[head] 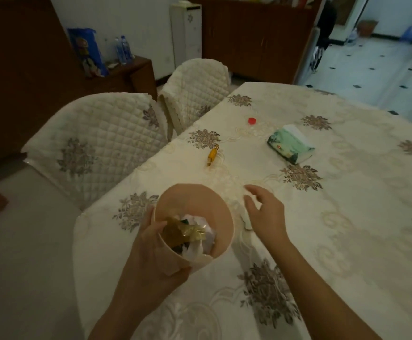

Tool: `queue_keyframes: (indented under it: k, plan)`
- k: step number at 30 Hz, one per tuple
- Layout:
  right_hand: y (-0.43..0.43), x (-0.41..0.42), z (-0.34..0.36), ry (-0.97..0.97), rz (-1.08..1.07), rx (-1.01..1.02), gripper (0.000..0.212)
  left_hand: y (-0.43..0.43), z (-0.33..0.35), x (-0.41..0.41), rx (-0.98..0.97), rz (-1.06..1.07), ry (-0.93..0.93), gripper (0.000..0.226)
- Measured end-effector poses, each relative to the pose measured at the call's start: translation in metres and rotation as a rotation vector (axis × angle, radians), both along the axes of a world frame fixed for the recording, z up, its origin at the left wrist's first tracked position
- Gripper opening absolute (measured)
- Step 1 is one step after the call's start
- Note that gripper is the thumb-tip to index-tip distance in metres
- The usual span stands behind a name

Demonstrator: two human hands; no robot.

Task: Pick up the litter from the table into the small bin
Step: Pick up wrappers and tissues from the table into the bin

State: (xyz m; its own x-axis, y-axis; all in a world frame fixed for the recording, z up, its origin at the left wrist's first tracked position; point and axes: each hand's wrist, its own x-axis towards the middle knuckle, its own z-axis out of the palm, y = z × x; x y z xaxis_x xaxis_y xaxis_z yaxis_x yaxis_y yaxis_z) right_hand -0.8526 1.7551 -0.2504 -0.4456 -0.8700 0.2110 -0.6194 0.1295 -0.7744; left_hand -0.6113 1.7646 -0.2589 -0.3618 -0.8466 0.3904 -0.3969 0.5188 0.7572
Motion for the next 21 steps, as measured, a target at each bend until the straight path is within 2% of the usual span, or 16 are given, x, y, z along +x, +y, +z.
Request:
queue_keyframes:
  k: [3, 5, 8, 11, 13, 17, 19, 21]
  plan:
    - [-0.004, -0.011, -0.046, 0.021, -0.014, 0.393, 0.053, 0.002, -0.003, 0.022, -0.041, 0.049, 0.003, 0.084]
    - [-0.003, -0.005, -0.067, 0.122, -0.001, 0.447, 0.049, 0.003, -0.002, 0.032, -0.047, 0.103, 0.011, 0.078]
    - [0.004, 0.009, -0.083, 0.254, -0.002, 0.302, 0.036, 0.006, 0.001, 0.041, -0.047, 0.168, -0.017, 0.078]
    - [0.005, 0.012, -0.087, 0.220, -0.044, 0.244, 0.019, 0.007, 0.003, 0.046, 0.001, 0.211, -0.015, 0.083]
    - [0.003, 0.012, -0.089, 0.191, -0.049, 0.199, 0.024, 0.009, 0.001, 0.051, 0.016, 0.211, 0.001, 0.086]
    - [-0.005, 0.031, -0.058, 0.014, -0.064, 0.093, 0.028, 0.011, -0.003, 0.063, 0.013, 0.183, 0.046, 0.084]
    - [-0.010, 0.054, -0.024, -0.077, -0.048, -0.062, 0.024, 0.009, -0.004, 0.069, 0.013, 0.172, 0.051, 0.081]
    - [-0.012, 0.085, 0.016, -0.182, 0.061, -0.205, 0.020, 0.005, -0.004, 0.076, 0.020, 0.164, 0.042, 0.085]
